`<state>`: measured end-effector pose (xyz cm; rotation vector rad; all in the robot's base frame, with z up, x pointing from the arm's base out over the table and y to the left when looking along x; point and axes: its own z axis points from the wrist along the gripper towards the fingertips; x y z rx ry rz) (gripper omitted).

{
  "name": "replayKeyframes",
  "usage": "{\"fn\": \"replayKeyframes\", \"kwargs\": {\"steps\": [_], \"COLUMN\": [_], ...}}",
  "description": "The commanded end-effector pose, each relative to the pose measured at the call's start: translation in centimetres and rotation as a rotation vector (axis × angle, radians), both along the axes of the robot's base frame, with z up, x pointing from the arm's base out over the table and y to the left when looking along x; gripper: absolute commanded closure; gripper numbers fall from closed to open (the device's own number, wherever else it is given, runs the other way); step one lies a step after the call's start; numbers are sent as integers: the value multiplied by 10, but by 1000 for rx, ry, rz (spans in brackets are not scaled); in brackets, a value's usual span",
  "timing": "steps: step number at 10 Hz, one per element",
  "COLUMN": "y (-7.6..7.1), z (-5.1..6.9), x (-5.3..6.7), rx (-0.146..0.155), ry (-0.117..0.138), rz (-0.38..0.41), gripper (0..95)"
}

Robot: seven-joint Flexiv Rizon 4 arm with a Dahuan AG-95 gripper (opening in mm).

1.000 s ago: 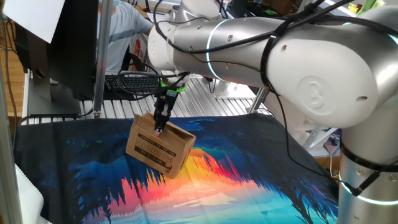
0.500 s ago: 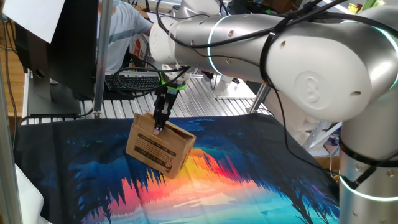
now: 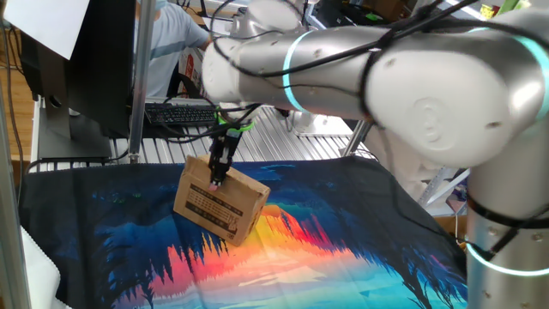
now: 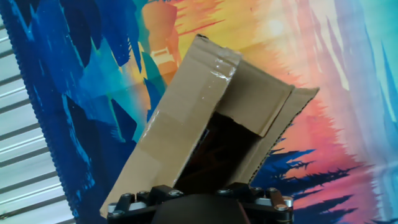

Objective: Cover the box

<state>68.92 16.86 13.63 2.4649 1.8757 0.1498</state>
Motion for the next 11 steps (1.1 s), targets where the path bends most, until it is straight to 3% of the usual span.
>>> {"fn": "replayKeyframes", "kwargs": {"steps": [1,4,11], "y": [0,-1,8], "z": [9,21,38], "x": [-3,-6,-5], "rx": [21,35,26], "ry": [38,58,84], "rz": [10,28,32], "gripper": [190,190,190]}}
